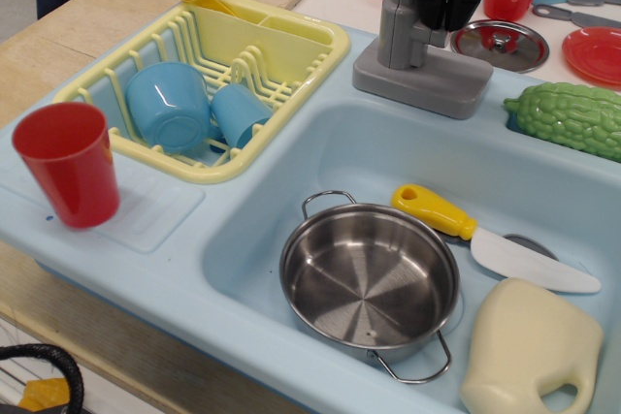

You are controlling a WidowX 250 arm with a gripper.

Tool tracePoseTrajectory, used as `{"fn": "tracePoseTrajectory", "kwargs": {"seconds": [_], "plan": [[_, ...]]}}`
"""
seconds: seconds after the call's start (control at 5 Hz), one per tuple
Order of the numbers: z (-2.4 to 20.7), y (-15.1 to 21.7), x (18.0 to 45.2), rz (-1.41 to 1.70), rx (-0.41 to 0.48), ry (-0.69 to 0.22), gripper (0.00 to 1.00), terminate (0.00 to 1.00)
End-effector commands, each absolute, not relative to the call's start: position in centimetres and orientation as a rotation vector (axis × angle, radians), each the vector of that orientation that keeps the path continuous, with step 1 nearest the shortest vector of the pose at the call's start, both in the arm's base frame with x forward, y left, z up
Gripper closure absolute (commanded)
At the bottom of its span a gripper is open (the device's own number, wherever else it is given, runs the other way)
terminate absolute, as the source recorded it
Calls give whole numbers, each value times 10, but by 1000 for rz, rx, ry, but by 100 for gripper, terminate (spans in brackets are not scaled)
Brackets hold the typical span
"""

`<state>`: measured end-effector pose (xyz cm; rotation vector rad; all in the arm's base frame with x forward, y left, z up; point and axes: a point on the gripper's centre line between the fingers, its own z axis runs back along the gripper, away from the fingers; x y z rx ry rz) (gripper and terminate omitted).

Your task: Turn lever vertical to front

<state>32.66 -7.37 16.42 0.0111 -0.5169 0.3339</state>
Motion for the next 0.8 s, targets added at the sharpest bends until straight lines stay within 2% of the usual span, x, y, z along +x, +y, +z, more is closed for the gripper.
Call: {"fn": "tracePoseTrajectory", "kwargs": {"seconds": [0.0, 0.6], "plan": [[158, -83, 303, 375, -16, -515, 100, 0], [136, -86, 279, 472, -74, -529, 100, 0]]}}
